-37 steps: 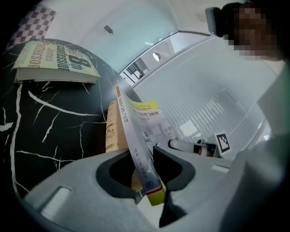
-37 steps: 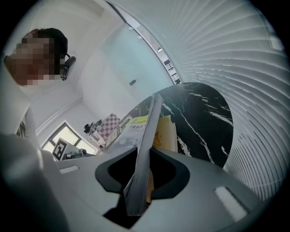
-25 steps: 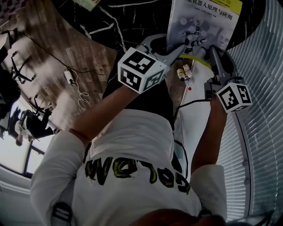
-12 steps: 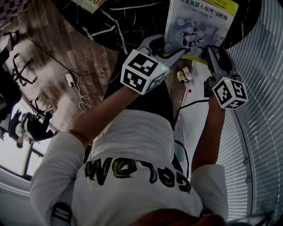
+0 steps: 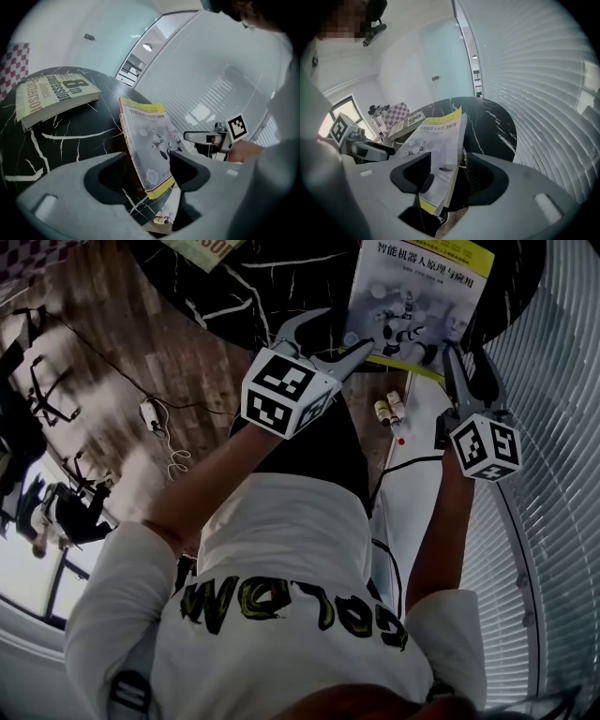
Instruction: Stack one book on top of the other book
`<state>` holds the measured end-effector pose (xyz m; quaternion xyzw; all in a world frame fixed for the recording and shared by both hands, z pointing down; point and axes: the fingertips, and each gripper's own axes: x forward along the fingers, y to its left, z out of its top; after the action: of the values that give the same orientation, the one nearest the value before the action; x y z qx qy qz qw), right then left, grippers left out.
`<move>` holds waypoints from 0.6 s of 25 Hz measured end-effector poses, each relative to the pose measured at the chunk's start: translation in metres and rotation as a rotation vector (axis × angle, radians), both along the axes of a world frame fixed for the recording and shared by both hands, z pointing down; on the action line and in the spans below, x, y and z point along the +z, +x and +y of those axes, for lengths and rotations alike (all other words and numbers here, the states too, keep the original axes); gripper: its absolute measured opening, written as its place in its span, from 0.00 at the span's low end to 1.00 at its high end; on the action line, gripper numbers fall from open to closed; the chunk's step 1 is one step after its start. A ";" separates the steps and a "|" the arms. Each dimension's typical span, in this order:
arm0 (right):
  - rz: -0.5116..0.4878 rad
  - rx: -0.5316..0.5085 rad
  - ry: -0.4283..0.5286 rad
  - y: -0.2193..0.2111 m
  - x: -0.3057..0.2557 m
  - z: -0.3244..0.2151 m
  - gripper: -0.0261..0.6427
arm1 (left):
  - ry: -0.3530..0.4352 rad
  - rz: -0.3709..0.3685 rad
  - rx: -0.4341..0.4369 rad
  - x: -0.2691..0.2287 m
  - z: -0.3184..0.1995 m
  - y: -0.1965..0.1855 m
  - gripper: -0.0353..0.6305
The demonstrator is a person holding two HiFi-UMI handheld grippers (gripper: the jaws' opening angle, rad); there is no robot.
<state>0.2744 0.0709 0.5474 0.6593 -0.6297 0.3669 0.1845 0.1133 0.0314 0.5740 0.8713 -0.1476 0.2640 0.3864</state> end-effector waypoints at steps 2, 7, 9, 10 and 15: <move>0.004 0.002 0.030 -0.002 -0.009 -0.003 0.40 | 0.014 0.011 -0.004 -0.006 -0.003 0.000 0.48; 0.009 -0.025 0.091 -0.014 -0.030 -0.009 0.41 | 0.066 0.056 0.006 -0.032 -0.004 0.001 0.48; 0.014 -0.035 0.124 -0.020 -0.044 -0.012 0.42 | 0.096 0.076 0.003 -0.047 -0.008 -0.002 0.48; 0.015 -0.041 0.146 -0.023 -0.051 -0.015 0.41 | 0.113 0.086 -0.001 -0.054 -0.011 -0.003 0.48; -0.002 -0.081 0.233 -0.054 -0.085 -0.027 0.41 | 0.175 0.155 0.010 -0.096 -0.021 -0.012 0.48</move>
<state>0.2202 0.0438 0.4623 0.6498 -0.6945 0.2844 0.1207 0.1017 0.0106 0.4779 0.9203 -0.1355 0.1836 0.3179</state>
